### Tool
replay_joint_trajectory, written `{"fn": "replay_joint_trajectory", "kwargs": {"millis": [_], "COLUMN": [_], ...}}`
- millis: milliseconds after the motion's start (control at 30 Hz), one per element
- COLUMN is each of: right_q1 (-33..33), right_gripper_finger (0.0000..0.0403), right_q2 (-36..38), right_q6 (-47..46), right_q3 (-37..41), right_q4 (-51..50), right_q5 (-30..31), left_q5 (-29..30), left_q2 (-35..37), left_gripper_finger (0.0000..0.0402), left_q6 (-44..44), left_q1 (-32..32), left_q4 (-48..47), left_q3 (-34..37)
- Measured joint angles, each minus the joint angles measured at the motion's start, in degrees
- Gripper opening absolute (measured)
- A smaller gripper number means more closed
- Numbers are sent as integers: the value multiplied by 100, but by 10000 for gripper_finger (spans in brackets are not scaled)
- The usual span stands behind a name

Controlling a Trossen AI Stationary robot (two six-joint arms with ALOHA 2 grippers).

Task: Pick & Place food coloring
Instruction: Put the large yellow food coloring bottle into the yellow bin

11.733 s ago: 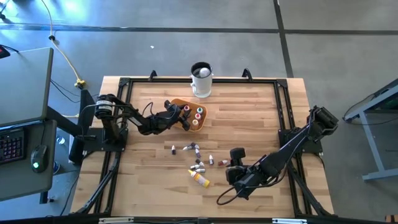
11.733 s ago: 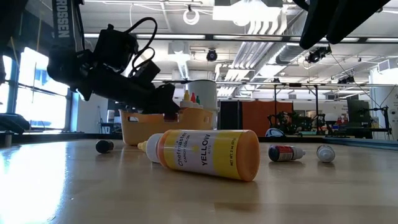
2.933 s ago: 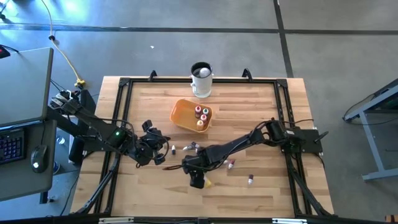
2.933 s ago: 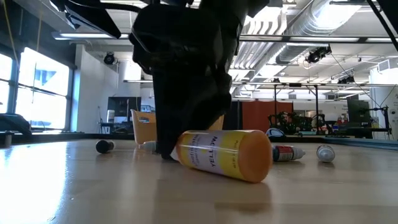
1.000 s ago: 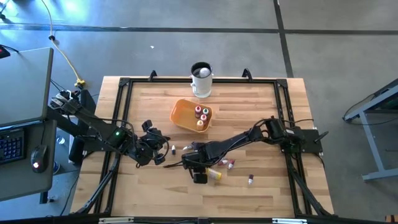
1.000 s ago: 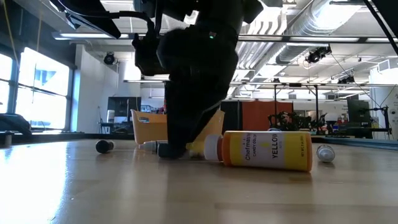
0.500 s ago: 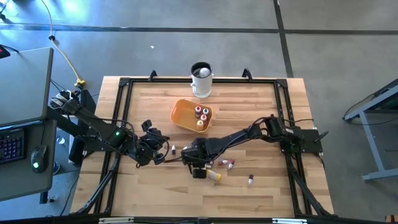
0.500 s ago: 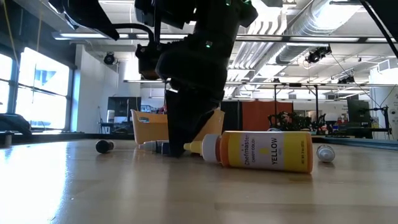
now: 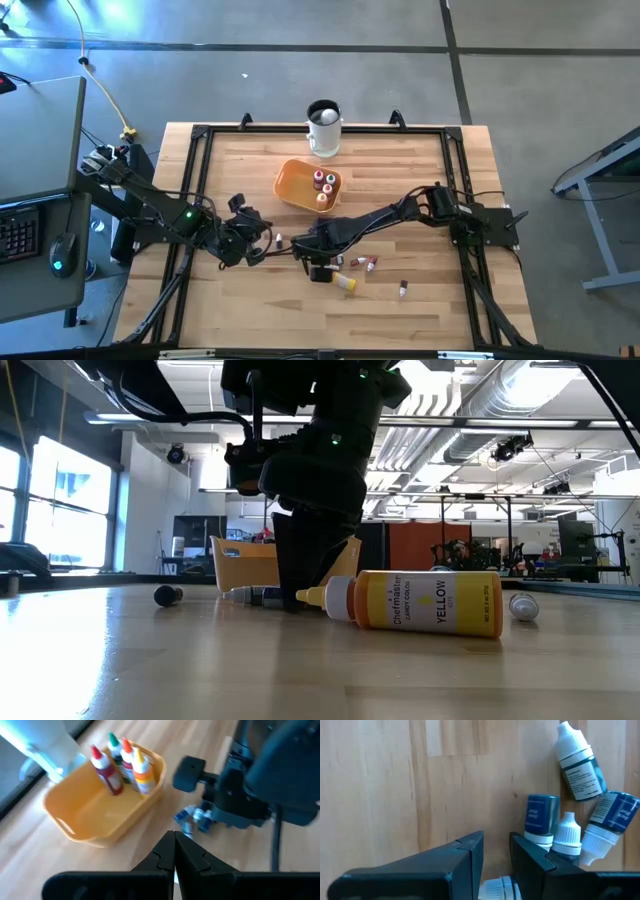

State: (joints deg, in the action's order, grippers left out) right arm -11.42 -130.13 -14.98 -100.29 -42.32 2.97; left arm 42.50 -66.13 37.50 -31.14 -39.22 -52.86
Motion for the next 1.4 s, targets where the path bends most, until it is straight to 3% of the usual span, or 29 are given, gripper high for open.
{"fn": "replay_joint_trajectory", "kwargs": {"millis": [567,967,1133,1400], "right_q1": [1,-55,-117,-133], "right_gripper_finger": [87,87,88,154], "right_q2": [11,17,22,82], "right_q6": [126,-427,-447,-463], "right_q3": [-21,-24,-24,-26], "right_q4": [-115,-197,-309,-343], "right_q5": [6,-279,-4,-68], "left_q5": [-1643,-1694,-1694,-1696], "left_q2": [0,0,0,0], "left_gripper_finger": [0,0,0,0], "left_q6": [-12,-12,-11,-11], "left_q1": [0,0,0,0], "left_q4": [22,22,22,24], "left_q3": [0,0,0,0]}}
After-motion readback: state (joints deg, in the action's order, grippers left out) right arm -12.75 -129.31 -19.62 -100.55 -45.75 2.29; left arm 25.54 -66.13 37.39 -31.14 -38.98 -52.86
